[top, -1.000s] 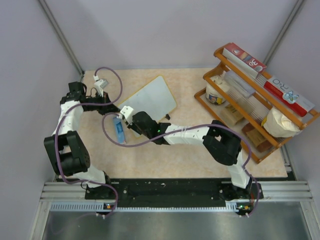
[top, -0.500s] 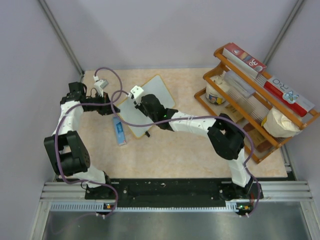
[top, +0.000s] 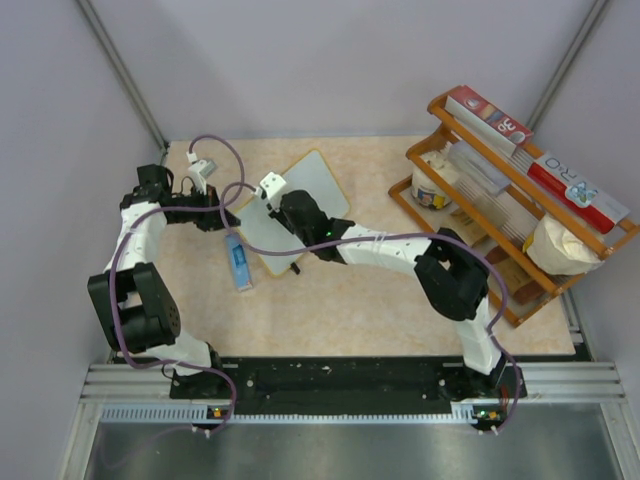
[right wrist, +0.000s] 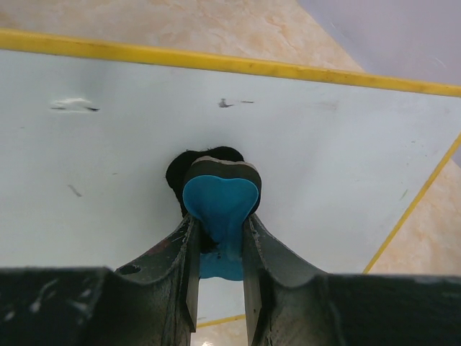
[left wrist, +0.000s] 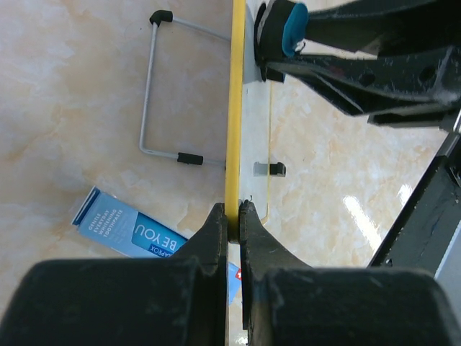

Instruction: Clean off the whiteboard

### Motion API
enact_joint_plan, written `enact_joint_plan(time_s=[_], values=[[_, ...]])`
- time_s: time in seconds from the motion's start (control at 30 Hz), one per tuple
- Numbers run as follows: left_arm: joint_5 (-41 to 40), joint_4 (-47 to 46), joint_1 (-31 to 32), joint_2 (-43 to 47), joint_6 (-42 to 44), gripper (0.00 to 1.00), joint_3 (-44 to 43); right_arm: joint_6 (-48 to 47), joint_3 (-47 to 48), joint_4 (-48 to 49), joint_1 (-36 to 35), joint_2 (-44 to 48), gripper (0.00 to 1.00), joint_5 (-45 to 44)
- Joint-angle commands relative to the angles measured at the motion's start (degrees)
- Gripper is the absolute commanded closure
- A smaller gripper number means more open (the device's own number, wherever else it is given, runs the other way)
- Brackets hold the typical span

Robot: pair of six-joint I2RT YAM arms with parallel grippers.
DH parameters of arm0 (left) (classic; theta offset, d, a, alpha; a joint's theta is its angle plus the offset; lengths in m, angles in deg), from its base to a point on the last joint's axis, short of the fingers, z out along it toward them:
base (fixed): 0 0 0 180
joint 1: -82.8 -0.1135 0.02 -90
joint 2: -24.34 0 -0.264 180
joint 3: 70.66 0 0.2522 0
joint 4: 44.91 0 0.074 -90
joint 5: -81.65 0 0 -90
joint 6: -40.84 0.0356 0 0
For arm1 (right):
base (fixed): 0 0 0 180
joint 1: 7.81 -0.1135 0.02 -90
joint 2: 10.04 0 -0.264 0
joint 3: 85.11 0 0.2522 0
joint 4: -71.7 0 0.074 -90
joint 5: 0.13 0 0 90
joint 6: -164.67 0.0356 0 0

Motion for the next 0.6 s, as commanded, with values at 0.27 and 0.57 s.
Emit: enact_joint_plan(time_s=[0.27,0.57], values=[[-2.10,5.01,1.76,1.30,6.37,1.00,2.23,-0.56,5.73,-2.78,-5.89,-0.50,1.00,4.66],[-1.75,5.19,1.67,1.12,6.63,1.00,2.40,-2.93,8.37,-1.38,-2.55,-2.08,1.00,3.08]])
